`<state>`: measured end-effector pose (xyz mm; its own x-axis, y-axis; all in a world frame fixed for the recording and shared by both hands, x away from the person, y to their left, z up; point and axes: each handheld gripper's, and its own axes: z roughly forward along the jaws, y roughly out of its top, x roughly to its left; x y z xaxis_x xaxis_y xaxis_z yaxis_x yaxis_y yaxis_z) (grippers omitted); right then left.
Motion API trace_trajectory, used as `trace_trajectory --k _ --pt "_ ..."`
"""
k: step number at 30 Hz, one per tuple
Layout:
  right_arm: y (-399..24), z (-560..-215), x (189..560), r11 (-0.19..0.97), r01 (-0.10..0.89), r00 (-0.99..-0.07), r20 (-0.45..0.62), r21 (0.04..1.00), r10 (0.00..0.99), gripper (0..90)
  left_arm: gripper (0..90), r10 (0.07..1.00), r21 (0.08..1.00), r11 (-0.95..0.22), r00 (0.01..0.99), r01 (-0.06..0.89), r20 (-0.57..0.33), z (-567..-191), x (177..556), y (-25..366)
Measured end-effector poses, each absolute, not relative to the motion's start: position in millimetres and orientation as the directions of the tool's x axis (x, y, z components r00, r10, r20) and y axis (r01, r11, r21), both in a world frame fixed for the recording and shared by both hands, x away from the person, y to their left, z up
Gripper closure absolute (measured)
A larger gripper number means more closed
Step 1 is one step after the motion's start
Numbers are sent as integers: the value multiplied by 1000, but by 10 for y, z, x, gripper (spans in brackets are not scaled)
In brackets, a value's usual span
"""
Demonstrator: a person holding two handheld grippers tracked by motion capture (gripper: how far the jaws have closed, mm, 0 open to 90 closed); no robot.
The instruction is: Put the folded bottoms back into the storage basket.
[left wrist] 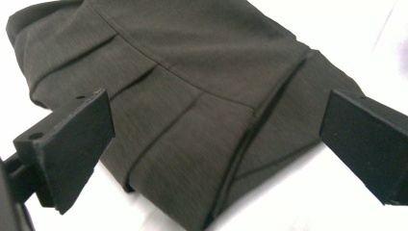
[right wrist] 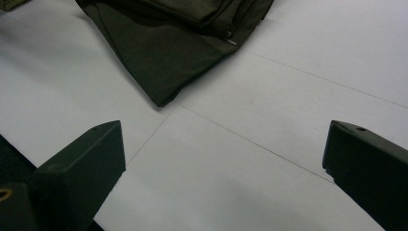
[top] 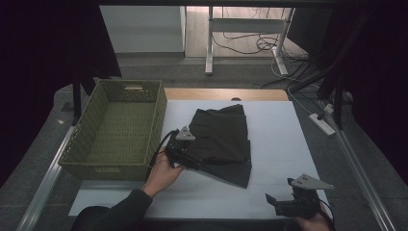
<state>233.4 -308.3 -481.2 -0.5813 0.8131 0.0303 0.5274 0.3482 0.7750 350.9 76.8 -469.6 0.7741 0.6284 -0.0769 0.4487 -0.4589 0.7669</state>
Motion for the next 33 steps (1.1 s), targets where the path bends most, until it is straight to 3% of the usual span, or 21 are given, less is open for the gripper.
trace_trajectory --k 18,33 --pt "-3090 -4813 2336 348 527 -583 33 776 812 11 0 645 750 -491 764 444 -30 -4596 4066 465" --pt "-3094 -4813 2335 347 526 -588 37 777 808 11 1 740 694 -472 672 544 -24 -4770 4714 473"
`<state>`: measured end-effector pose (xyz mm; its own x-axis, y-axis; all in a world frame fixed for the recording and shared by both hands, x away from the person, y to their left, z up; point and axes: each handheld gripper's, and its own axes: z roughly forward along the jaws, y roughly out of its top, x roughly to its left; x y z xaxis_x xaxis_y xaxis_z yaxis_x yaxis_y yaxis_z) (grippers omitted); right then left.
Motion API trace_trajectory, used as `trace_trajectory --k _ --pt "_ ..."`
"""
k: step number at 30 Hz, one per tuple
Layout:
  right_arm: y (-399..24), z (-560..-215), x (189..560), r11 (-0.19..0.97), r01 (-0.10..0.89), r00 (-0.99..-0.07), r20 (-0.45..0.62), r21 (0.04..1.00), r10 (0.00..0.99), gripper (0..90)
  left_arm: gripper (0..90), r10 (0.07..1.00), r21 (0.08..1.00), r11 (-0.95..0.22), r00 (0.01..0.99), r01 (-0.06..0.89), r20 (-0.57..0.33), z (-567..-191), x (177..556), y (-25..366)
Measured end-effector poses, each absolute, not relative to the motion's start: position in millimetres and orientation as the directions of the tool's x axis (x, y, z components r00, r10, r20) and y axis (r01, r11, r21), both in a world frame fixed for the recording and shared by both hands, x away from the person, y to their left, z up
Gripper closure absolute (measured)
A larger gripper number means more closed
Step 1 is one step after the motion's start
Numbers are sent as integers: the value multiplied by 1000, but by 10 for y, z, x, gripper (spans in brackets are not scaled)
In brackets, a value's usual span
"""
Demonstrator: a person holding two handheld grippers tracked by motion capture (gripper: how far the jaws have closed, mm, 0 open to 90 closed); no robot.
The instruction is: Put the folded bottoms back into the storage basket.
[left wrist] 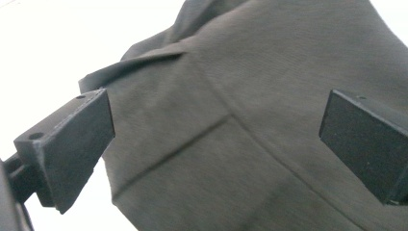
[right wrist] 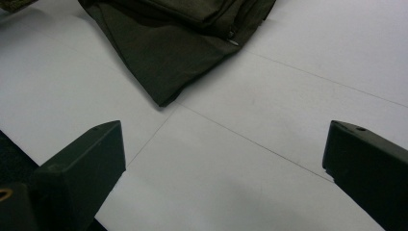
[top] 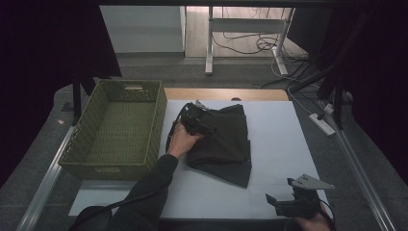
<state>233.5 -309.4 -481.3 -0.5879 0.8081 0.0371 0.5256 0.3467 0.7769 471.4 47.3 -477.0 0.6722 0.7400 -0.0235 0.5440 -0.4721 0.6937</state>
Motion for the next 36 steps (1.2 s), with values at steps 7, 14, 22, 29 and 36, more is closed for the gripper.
trace_trajectory --k 7,14,22,29,36 --pt "-3099 -4813 2334 345 523 -592 40 780 805 11 12 785 672 -445 619 592 -26 -4854 4948 554" --pt "-3104 -4811 2334 344 523 -594 44 780 804 11 4 804 637 -449 595 626 -18 -4959 5123 613" --pt "-3103 -4812 2336 344 524 -595 46 779 802 11 3 786 581 -466 613 668 -74 -5098 5267 625" --pt "-3097 -4813 2335 348 524 -596 44 777 802 11 160 739 555 -429 631 713 -238 -5178 5316 658" --pt "-3089 -4815 2337 354 524 -599 39 774 800 11 513 705 564 -524 696 639 -134 -5061 5218 559"
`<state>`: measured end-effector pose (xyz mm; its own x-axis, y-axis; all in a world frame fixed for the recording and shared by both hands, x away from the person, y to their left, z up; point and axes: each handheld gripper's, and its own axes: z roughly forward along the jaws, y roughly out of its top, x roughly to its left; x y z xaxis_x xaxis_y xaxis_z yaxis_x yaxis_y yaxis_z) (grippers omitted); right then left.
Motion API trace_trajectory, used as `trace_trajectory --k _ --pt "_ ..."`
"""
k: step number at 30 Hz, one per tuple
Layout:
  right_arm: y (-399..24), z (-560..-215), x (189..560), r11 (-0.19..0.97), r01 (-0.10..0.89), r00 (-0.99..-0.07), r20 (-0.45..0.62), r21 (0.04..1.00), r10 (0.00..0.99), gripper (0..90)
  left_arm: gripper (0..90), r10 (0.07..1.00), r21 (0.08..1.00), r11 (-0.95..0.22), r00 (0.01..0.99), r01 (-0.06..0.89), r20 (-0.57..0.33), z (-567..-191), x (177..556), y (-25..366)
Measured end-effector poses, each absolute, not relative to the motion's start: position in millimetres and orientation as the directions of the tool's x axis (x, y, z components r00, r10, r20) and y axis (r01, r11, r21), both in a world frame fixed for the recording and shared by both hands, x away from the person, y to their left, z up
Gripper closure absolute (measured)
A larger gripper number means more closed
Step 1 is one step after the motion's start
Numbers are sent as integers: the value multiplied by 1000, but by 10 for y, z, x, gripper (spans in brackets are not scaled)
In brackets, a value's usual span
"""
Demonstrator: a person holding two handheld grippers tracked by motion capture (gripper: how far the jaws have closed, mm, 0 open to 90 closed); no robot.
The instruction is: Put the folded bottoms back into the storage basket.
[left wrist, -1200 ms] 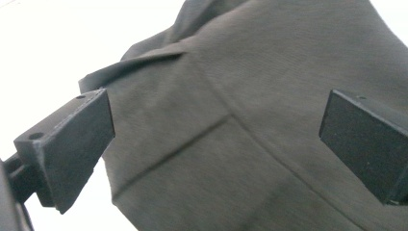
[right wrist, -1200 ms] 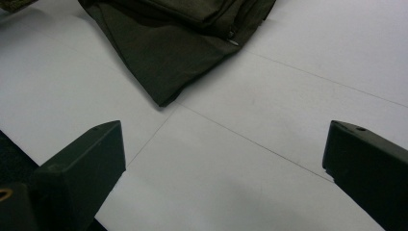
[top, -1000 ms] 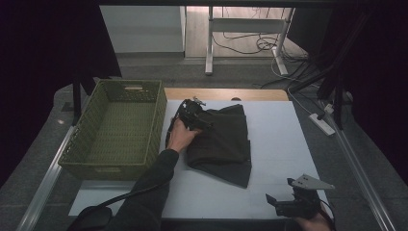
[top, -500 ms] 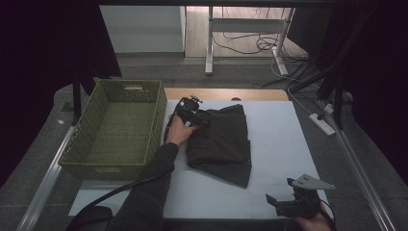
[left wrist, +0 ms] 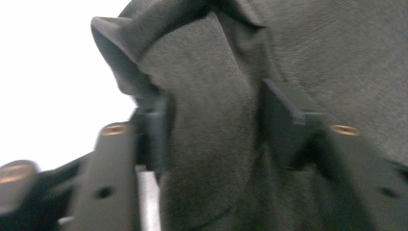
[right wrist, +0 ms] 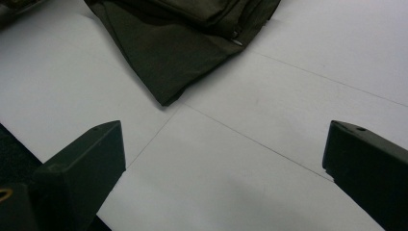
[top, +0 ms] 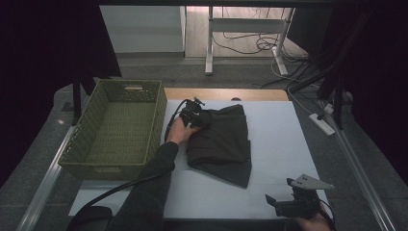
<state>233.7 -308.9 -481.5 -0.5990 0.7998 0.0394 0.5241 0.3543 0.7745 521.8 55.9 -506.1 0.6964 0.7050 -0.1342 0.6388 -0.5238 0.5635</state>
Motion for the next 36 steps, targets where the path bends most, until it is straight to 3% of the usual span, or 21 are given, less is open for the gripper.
trace_trajectory --k 2,6,17,25,36 --pt "-3088 -4815 2337 355 524 -599 39 774 800 11 604 705 564 -541 702 624 -100 -5043 5192 527" --pt "-3087 -4813 2336 357 523 -600 37 774 799 11 658 706 555 -586 708 591 -8 -5006 5119 431" --pt "-3073 -4787 2366 331 524 -588 51 785 807 10 659 728 547 -589 684 595 39 -4994 5069 355" --pt "-2937 -4778 2462 393 476 -625 -13 787 781 10 655 756 530 -582 650 617 74 -4981 5022 283" --pt "-2818 -4766 2713 338 502 -624 63 796 779 9 647 774 557 -534 633 636 20 -5012 5026 342"
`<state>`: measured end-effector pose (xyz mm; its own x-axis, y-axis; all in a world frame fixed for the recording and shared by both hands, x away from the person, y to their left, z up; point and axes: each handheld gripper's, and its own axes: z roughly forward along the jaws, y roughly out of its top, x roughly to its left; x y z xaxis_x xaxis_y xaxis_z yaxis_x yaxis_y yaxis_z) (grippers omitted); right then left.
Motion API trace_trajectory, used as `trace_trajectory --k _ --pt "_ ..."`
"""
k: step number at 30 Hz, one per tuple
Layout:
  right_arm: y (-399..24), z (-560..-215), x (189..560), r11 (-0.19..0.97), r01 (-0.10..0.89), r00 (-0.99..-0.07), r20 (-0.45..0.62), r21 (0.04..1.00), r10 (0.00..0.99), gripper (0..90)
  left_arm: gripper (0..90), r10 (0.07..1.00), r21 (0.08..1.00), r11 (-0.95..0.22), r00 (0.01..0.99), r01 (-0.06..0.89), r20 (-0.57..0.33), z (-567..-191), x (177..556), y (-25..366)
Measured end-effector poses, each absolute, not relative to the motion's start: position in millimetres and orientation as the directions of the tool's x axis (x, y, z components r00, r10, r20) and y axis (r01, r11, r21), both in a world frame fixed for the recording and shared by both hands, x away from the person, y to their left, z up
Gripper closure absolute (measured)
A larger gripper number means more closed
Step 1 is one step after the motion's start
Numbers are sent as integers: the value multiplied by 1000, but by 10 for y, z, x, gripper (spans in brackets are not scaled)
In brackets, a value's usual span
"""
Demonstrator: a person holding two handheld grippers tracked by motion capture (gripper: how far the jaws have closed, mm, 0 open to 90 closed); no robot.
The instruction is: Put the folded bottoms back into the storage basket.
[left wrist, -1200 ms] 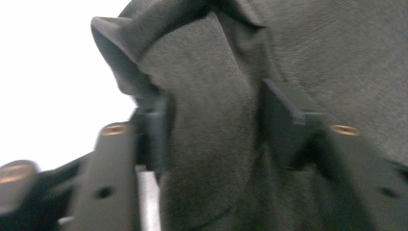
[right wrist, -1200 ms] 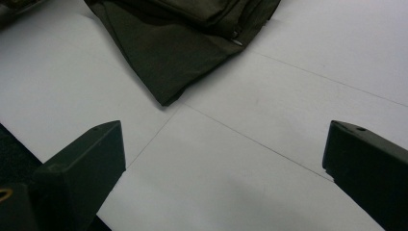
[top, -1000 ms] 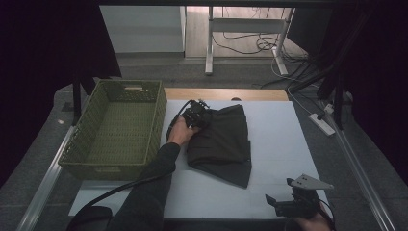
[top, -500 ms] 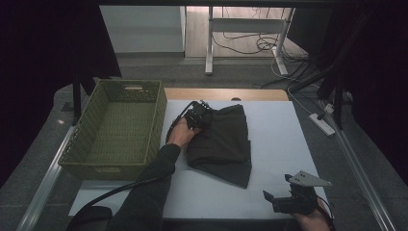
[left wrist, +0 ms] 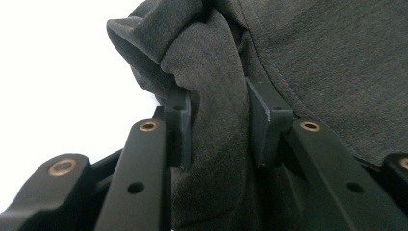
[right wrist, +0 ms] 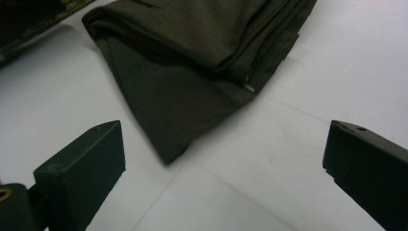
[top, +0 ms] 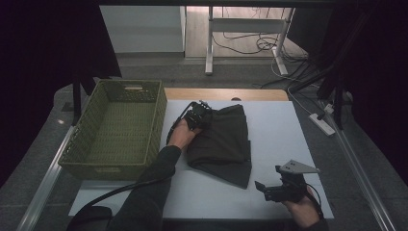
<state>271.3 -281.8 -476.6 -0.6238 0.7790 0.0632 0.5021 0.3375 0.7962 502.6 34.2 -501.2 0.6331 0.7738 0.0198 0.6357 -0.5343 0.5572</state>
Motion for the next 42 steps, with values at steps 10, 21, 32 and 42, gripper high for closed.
trace_trajectory --k 10,21,32,42 --pt "-2658 -4814 2980 344 552 -627 105 760 772 0 644 778 565 -529 628 633 25 -5028 5011 342" --pt "-2468 -4876 3294 381 576 -638 107 723 763 0 643 778 569 -523 628 635 15 -5036 5013 356" --pt "-2261 -4940 3663 396 602 -621 94 694 778 0 643 779 570 -523 627 634 17 -5039 5008 356" --pt "-2126 -5073 3969 432 638 -616 86 637 783 0 642 779 571 -523 626 633 19 -5040 5003 354"
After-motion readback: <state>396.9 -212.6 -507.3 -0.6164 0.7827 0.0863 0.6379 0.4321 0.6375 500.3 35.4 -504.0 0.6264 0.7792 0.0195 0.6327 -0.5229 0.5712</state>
